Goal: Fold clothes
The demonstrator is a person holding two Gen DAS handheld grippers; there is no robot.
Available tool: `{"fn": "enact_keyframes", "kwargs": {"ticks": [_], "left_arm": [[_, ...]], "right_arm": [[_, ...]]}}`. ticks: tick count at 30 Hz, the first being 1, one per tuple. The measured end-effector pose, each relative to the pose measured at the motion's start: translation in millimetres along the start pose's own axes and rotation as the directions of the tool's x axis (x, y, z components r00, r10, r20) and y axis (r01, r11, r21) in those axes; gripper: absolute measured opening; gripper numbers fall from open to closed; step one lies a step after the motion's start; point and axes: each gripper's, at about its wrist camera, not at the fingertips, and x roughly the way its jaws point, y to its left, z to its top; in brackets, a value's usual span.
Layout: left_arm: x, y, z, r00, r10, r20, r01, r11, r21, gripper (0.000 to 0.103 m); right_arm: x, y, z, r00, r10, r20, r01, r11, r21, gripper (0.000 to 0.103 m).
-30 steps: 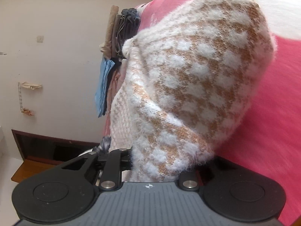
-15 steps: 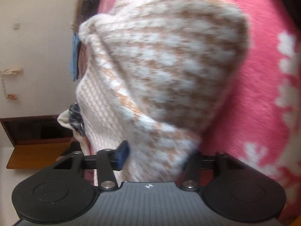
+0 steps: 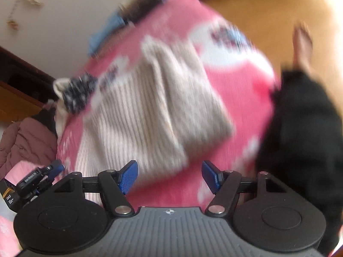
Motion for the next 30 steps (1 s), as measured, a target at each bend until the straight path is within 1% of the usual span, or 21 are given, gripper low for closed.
{"fn": "enact_keyframes", "kwargs": {"ticks": [2, 3, 6, 10, 12, 14, 18, 20, 24, 27, 30], "left_arm": [[23.3, 0.3, 11.6, 0.999, 0.032, -0.019, -0.031, 0.999, 0.035, 0.037], [34.6, 2.7, 17.6, 0.999, 0.040, -0.025, -0.039, 0.999, 0.036, 0.037], [63.5, 13.3, 32.7, 0.998, 0.047, -0.034, -0.047, 0.999, 0.002, 0.037], [86.7, 33.9, 41.0, 0.999, -0.026, -0.025, 0.025, 0.998, -0.052, 0.036], [92.7, 46.2, 38.2, 0.997, -0.077, -0.023, 0.074, 0.993, -0.097, 0.036], [95.6, 56.1, 34.2, 0.995, -0.100, -0.023, 0.096, 0.986, -0.133, 0.036], [90.9, 64.8, 34.6, 0.987, -0.159, -0.002, 0.157, 0.974, -0.166, 0.035], [88.0, 68.6, 35.3, 0.982, -0.191, 0.011, 0.190, 0.965, -0.179, 0.035], [81.9, 63.4, 34.6, 0.974, -0.223, 0.029, 0.225, 0.966, -0.129, 0.035], [81.0, 58.5, 33.4, 0.974, -0.227, 0.021, 0.228, 0.969, -0.100, 0.036], [83.6, 52.6, 32.7, 0.978, -0.206, 0.024, 0.207, 0.976, -0.062, 0.036]], "right_arm": [[5.4, 4.0, 20.5, 0.998, -0.012, 0.055, 0.014, 0.999, -0.038, 0.069], [9.7, 5.5, 30.1, 0.997, -0.018, 0.078, 0.023, 0.998, -0.058, 0.067], [36.6, 19.7, 55.6, 0.988, -0.068, 0.142, 0.087, 0.988, -0.130, 0.066], [71.6, 33.2, 89.7, 0.972, -0.113, 0.208, 0.164, 0.955, -0.246, 0.062], [90.8, 33.3, 102.1, 0.972, -0.105, 0.211, 0.161, 0.950, -0.267, 0.062], [109.3, 33.6, 115.6, 0.972, -0.104, 0.209, 0.163, 0.943, -0.289, 0.062], [139.5, 35.4, 137.8, 0.978, -0.113, 0.177, 0.168, 0.929, -0.329, 0.062], [149.9, 35.6, 145.2, 0.982, -0.098, 0.164, 0.148, 0.931, -0.333, 0.061], [166.3, 32.0, 154.0, 0.991, -0.061, 0.121, 0.094, 0.951, -0.295, 0.058], [170.3, 32.1, 152.1, 0.992, -0.059, 0.113, 0.090, 0.951, -0.294, 0.057], [165.5, 31.2, 149.3, 0.992, -0.035, 0.119, 0.068, 0.957, -0.283, 0.057]]}}
